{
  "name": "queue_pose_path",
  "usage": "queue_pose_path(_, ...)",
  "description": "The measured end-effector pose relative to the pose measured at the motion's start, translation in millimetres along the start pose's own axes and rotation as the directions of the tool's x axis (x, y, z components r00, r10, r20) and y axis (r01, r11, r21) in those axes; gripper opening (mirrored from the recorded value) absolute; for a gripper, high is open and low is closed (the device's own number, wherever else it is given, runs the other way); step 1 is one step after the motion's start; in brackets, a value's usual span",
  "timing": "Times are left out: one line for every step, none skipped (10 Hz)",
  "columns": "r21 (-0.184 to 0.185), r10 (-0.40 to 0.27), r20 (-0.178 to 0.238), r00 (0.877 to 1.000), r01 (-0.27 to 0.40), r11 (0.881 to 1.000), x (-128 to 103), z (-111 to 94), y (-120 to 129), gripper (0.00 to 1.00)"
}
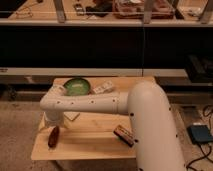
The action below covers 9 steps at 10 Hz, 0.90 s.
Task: Drag the pepper across the table
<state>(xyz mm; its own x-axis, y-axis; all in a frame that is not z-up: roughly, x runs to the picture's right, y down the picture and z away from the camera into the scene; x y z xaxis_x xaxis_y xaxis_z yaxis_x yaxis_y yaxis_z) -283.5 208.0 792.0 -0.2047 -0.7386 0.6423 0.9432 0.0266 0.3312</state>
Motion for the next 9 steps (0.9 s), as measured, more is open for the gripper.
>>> queue_pose_path(-0.008, 0.005, -0.004, 1.000, -0.005, 1.000, 1, 3, 1, 0.80)
queue_pose_path(-0.015, 0.020, -0.011, 1.000, -0.020, 1.000, 1, 6, 1, 0.80)
queue_pose_path(-0.016, 0.036, -0.019, 0.999, -0.037, 0.999, 2, 10, -2, 0.80)
queue_pose_path(-0.013, 0.042, -0.026, 0.999, -0.042, 0.999, 3, 11, -4, 0.80)
queue_pose_path(-0.008, 0.046, -0.031, 0.998, -0.047, 0.999, 3, 14, -7, 0.80)
queue_pose_path(-0.008, 0.046, -0.035, 0.998, -0.046, 0.999, 1, 17, -9, 0.80)
queue_pose_path(-0.010, 0.045, -0.036, 0.998, -0.045, 0.999, 0, 19, -10, 0.79)
queue_pose_path(-0.013, 0.044, -0.034, 0.998, -0.044, 0.999, -2, 21, -11, 0.74)
queue_pose_path(-0.017, 0.041, -0.030, 0.999, -0.041, 0.999, -4, 24, -11, 0.62)
